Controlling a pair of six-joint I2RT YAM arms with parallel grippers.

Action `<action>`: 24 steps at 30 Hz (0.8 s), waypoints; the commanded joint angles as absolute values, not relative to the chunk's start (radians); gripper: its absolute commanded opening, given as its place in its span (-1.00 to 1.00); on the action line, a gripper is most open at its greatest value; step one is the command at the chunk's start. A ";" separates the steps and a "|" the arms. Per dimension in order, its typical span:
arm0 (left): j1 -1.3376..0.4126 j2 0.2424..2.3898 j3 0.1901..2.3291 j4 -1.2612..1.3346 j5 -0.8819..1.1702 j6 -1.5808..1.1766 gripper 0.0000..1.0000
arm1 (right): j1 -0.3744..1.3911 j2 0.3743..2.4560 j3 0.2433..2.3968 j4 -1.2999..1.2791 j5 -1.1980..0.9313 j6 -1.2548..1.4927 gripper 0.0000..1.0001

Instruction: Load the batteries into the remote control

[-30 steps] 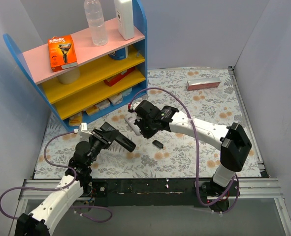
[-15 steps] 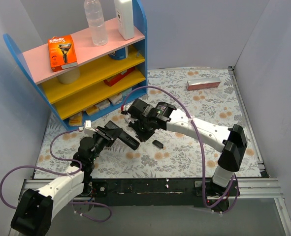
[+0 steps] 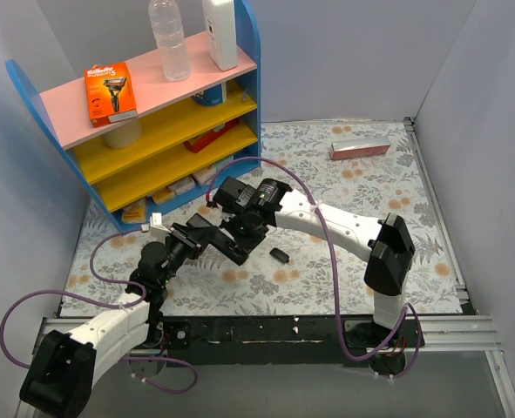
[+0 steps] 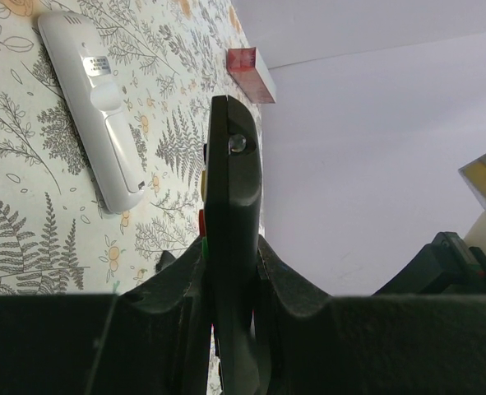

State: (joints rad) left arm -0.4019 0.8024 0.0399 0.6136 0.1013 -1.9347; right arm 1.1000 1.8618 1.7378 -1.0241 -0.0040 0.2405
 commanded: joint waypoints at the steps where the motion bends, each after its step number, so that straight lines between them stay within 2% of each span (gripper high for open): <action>1: -0.399 0.792 0.046 0.635 0.121 -1.954 -1.00 | 1.103 1.885 1.815 -1.058 -0.029 0.247 -0.97; 15: -0.399 0.770 0.051 0.618 0.112 -1.977 -1.00 | 1.104 1.931 1.848 -1.108 -0.032 0.252 -0.97; 24: -0.399 0.767 0.072 0.601 0.140 -1.977 -1.00 | 1.103 1.928 1.848 -1.065 -0.031 0.264 -0.73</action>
State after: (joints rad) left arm -0.4019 0.7879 0.0399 0.5831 0.1204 -1.9636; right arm 1.1000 1.9312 1.8103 -1.0771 -0.0277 0.2508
